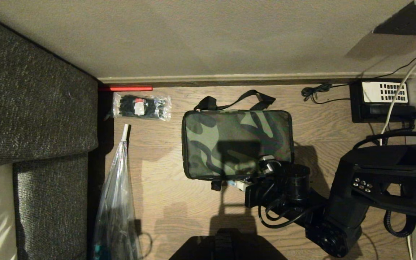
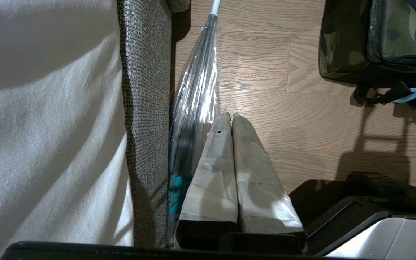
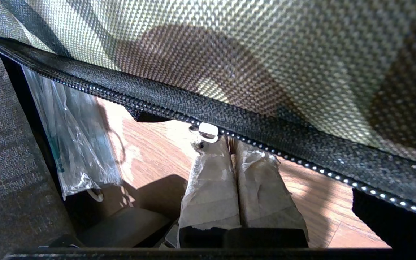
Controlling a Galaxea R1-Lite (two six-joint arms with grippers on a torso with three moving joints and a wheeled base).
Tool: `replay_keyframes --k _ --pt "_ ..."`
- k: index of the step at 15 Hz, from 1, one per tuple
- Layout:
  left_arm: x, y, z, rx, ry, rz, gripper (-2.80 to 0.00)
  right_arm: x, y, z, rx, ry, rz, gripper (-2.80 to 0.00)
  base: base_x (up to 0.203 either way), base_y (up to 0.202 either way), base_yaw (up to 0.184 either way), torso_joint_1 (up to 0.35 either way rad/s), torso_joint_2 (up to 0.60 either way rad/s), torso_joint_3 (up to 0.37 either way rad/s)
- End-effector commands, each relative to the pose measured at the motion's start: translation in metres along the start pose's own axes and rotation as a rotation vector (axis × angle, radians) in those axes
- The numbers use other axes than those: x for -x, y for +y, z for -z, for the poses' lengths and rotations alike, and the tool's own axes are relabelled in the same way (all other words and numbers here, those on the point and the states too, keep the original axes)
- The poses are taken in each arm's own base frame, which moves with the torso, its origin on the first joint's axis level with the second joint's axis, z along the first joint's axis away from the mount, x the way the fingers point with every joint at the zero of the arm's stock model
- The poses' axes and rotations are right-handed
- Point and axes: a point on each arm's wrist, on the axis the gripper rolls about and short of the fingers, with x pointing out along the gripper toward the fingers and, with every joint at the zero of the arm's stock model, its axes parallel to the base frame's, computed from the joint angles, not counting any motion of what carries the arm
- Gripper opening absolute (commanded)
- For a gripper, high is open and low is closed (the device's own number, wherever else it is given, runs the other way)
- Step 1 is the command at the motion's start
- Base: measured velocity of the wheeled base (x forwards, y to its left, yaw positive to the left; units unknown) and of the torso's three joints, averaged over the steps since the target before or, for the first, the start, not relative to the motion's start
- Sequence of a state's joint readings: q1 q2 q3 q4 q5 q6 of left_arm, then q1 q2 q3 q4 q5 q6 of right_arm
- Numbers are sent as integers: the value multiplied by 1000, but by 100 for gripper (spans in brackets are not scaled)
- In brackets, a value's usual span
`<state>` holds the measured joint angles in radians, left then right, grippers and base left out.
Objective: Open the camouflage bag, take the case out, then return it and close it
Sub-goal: Open the top of the storage box
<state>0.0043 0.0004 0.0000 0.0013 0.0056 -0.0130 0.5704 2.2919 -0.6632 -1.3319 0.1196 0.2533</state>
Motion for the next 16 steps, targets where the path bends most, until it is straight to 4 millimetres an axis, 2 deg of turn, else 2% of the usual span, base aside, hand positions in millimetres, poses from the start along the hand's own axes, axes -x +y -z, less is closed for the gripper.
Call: replay_keyframes --k 1,4,7,9,10,11,16 --pt "0 0 1 -1 1 -1 -280 3 1 -3 2 -9 -6 -280 0 0 0 0 0 0" --pt "0 0 0 1 0 1 -280 24 6 -17 8 -21 -35 -280 0 0 0 0 0 0" --pt "0 0 1 -1 1 1 -280 36 8 -24 2 -24 -44 -280 0 0 0 0 0 0" --pt "0 0 0 -1 1 -1 -280 40 6 -24 -2 -18 -37 -280 0 0 0 0 0 0" --pt "0 0 0 1 0 1 -280 49 3 -29 -5 -19 -25 -280 0 0 0 0 0 0" --pt "0 0 0 1 0 1 -280 56 -1 -29 -12 -2 -9 -280 0 0 0 0 0 0" --pt "0 0 1 -1 1 1 -280 62 -3 -20 -15 55 11 -280 0 0 0 0 0 0"
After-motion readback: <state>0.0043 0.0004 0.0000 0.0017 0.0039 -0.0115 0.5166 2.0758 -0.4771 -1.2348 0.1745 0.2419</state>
